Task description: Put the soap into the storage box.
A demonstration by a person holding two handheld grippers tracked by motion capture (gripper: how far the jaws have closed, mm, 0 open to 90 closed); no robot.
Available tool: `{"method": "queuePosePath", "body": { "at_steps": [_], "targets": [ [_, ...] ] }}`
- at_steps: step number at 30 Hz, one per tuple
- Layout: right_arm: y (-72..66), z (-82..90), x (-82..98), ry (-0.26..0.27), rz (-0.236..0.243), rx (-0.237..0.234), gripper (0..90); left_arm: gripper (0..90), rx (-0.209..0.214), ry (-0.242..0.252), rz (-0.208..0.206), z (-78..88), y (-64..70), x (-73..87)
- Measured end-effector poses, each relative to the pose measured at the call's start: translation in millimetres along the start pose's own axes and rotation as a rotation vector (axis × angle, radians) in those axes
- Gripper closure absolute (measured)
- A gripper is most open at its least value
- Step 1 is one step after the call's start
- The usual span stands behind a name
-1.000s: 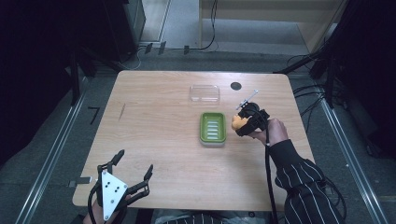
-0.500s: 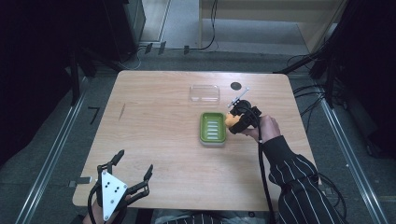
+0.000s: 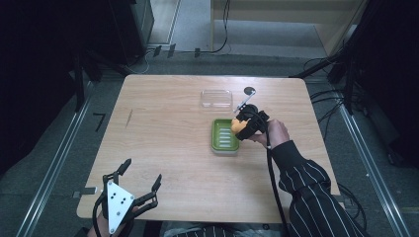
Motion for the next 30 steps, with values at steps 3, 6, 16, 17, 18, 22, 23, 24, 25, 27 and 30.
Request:
{"method": "queuePosePath", "body": {
  "at_steps": [3,6,16,17,18,22,23,24,25,27,30],
  "targets": [
    [-1.6,-2.5,-3.4,-0.002,0.007,-0.004,39.7,13.0,0.001,0.001,0.0,0.1,0.1,0.0],
    [-3.1,-4.8,-7.9,-0.002,0.017,-0.01,39.7,13.0,0.0,0.001,0.0,0.2,-0.1,0.0],
    [-7.7,-12.9,-20.1,-0.008,0.044,-0.022,39.7,13.0,0.002,0.002,-0.001,0.6,-0.4,0.0],
    [-8.8,-13.7,-21.0,-0.011,0.038,-0.025,39.7,13.0,0.001,0.002,-0.003,0.7,-0.6,0.0],
    [-8.8,-14.8,-22.2,-0.012,0.046,-0.025,39.7,13.0,0.001,0.002,-0.002,0.7,-0.5,0.0],
    [-10.2,-18.9,-26.9,-0.015,0.058,-0.032,39.7,13.0,0.0,0.003,-0.002,0.9,-0.7,0.1],
    [-10.7,-20.0,-27.7,-0.021,0.056,-0.03,39.6,13.0,0.0,0.003,-0.002,0.9,-0.7,0.1],
    [-11.2,-21.6,-28.7,-0.019,0.063,-0.033,39.7,13.0,-0.001,0.003,-0.001,1.1,-0.9,0.1],
    [-12.1,-22.7,-29.2,-0.027,0.059,-0.034,39.7,13.0,-0.001,0.005,0.001,1.2,-1.0,0.0],
    [-12.8,-25.2,-30.6,-0.027,0.063,-0.037,39.7,13.0,-0.004,0.003,0.002,1.5,-1.2,0.2],
    [-14.1,-29.6,-32.7,-0.037,0.073,-0.042,39.6,13.0,-0.002,0.004,0.001,1.5,-1.1,0.3]
  ]
}}
Point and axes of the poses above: each handheld gripper's, and its own axes: z roughly backward along the jaws, x roughly out of its underside, y roughly to its right, the point moved 7 cm from there along -z, roughly forward along the jaws, and after that the axes turned 14 degrees about z, right-handed, at the moved point
